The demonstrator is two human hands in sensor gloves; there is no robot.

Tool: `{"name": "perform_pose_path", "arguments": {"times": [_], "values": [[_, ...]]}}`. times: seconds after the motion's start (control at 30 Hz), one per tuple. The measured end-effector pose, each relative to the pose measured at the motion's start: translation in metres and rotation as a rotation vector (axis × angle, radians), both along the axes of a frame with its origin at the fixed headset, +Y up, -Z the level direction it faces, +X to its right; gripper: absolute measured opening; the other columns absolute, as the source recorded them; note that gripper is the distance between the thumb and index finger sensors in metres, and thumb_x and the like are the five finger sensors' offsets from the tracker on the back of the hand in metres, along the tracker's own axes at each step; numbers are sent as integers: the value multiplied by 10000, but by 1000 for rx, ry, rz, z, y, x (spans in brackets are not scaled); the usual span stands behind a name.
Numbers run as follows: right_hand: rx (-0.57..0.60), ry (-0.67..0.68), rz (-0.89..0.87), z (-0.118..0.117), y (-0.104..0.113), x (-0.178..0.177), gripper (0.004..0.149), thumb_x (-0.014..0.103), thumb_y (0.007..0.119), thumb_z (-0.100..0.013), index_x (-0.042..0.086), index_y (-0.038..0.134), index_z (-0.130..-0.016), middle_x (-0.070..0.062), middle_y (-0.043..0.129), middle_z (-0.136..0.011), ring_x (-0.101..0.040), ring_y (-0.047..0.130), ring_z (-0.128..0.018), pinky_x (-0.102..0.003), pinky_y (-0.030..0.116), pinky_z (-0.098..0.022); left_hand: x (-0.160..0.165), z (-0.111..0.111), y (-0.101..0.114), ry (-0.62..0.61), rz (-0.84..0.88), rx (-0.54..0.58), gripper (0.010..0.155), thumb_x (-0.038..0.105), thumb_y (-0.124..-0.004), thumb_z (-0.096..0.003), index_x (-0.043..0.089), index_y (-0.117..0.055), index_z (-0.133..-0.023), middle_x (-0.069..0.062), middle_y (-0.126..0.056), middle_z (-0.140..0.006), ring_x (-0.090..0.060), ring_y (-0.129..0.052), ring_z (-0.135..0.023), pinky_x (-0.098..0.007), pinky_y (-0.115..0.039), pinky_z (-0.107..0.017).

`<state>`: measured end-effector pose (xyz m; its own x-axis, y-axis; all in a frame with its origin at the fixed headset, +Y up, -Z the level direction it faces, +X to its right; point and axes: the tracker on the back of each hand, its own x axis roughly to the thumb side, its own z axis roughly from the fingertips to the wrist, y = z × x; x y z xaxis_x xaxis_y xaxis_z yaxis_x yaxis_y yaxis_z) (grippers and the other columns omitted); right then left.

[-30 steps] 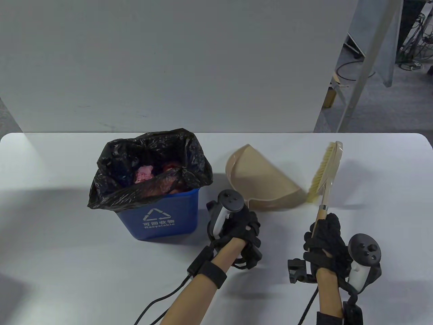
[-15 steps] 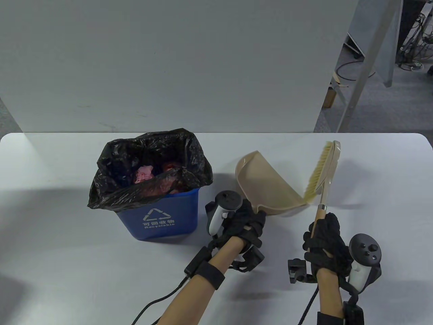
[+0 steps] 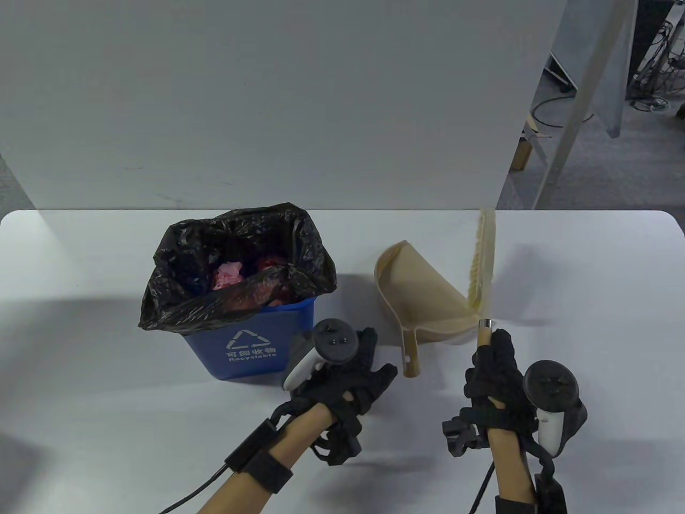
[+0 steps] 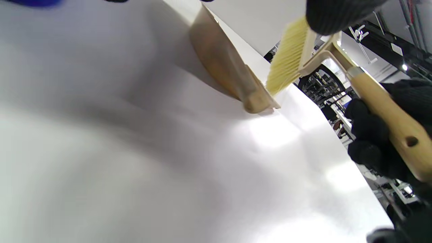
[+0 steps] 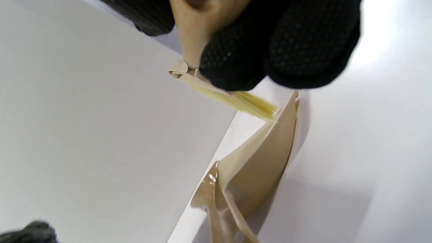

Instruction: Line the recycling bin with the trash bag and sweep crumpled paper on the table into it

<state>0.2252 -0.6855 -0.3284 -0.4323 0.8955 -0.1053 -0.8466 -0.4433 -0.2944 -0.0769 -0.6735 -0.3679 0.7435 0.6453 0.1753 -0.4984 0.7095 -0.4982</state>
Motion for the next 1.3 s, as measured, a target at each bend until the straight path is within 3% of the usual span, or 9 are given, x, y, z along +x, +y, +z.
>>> {"name": "perform_pose_path", "arguments": {"times": [0.13, 0.23, 0.3, 0.37, 0.57, 0.97, 1.13, 1.3], "values": [[-17, 31, 118, -1, 1, -15, 591, 286, 576, -635, -2, 394, -1118, -290, 707, -922, -279, 913, -548, -479, 865, -399, -40, 23, -3, -37, -40, 40, 892, 616, -603, -579, 177, -115, -1182, -147, -127, -1273, -546, -62, -1080, -779, -308, -718], [-46, 37, 215, -2, -1, -27, 594, 284, 601, -631, 13, 401, -1119, -287, 700, -929, -288, 907, -564, -491, 858, -416, -60, 25, -14, -74, -10, 120, 872, 606, -608, -575, 232, -98, -1174, -84, -70, -1266, -448, 57, -1054, -741, -185, -717], [-69, 45, 225, -2, -4, -36, 594, 280, 617, -627, 23, 409, -1120, -290, 694, -934, -301, 903, -575, -506, 849, -429, -67, 24, -23, -81, 5, 109, 866, 609, -609, -568, 257, -91, -1166, -58, -51, -1256, -377, 88, -1052, -719, -147, -718], [-101, 62, 211, -3, -7, -44, 596, 272, 628, -624, 26, 409, -1121, -296, 684, -939, -311, 897, -590, -518, 844, -442, -65, 26, -25, -100, 1, 103, 861, 604, -616, -562, 281, -84, -1157, -28, -22, -1246, -371, 124, -1036, -714, -113, -716], [-190, 187, 156, -4, -16, -67, 629, 226, 637, -612, -2, 345, -1120, -358, 563, -981, -376, 833, -671, -575, 791, -498, -51, 41, -16, -145, -127, 243, 885, 640, -593, -549, 268, -63, -1152, -43, -7, -1236, -372, 111, -1035, -712, -135, -719], [-279, 314, 211, -7, -28, -91, 643, 170, 611, -601, -66, 281, -1099, -434, 347, -1003, -476, 703, -761, -640, 692, -550, -56, 38, -19, -107, -199, 235, 905, 664, -579, -539, 265, -39, -1146, -46, 22, -1226, -368, 130, -1025, -710, -119, -714], [-279, 347, 209, -6, -29, -94, 661, 224, 588, -616, -88, 252, -1093, -441, 314, -1007, -492, 656, -801, -647, 662, -564, -56, 39, -18, -106, -206, 261, 907, 667, -577, -537, 265, -39, -1147, -45, 25, -1224, -368, 133, -1024, -711, -116, -713], [-238, 357, 325, -4, -19, -92, 741, 367, 565, -640, -78, 202, -1109, -449, 132, -1060, -660, 356, -884, -762, 429, -593, -57, 39, -17, -98, -217, 274, 910, 672, -576, -535, 264, -42, -1149, -47, 21, -1225, -373, 127, -1027, -713, -117, -711]]}}
